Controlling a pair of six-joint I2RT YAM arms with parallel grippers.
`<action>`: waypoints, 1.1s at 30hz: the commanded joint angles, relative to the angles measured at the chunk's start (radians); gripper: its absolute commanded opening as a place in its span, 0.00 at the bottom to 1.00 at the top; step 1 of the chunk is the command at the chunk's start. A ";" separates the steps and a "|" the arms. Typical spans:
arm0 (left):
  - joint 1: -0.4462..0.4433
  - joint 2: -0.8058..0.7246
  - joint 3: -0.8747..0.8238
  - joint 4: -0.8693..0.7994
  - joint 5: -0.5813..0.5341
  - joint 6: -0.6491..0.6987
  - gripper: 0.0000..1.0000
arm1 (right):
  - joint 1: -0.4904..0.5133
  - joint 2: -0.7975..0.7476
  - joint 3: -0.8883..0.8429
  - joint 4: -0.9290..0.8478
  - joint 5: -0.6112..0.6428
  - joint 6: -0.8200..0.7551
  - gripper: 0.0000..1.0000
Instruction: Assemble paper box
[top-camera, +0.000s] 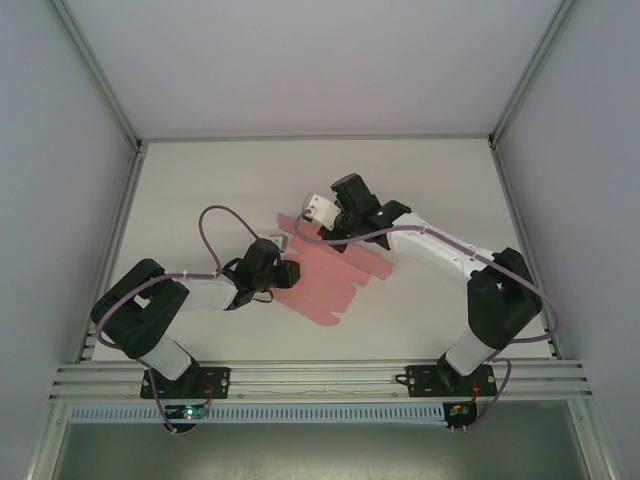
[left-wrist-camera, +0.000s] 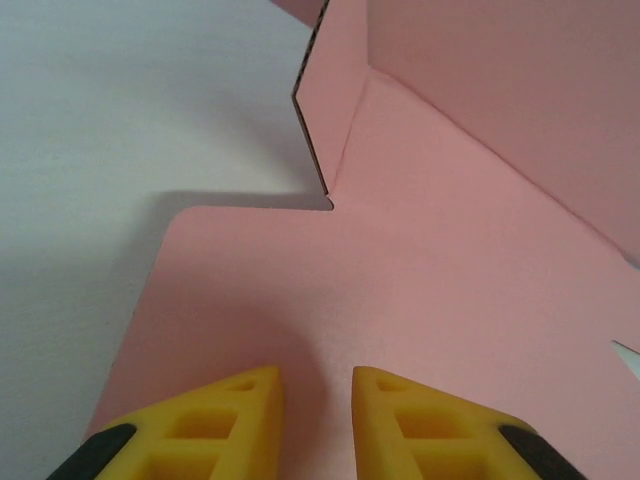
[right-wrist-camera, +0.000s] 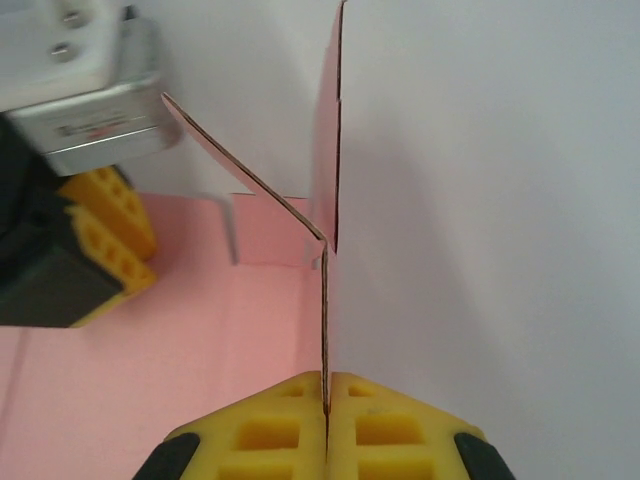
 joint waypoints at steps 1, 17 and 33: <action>0.007 0.028 -0.007 0.005 -0.024 -0.010 0.25 | 0.077 -0.026 -0.041 -0.001 -0.074 -0.034 0.00; 0.007 -0.099 -0.074 -0.040 -0.029 0.028 0.26 | 0.144 0.021 -0.096 0.149 0.383 -0.098 0.00; 0.008 -0.150 -0.087 -0.059 -0.039 0.033 0.27 | 0.220 -0.064 -0.417 0.725 0.610 -0.472 0.00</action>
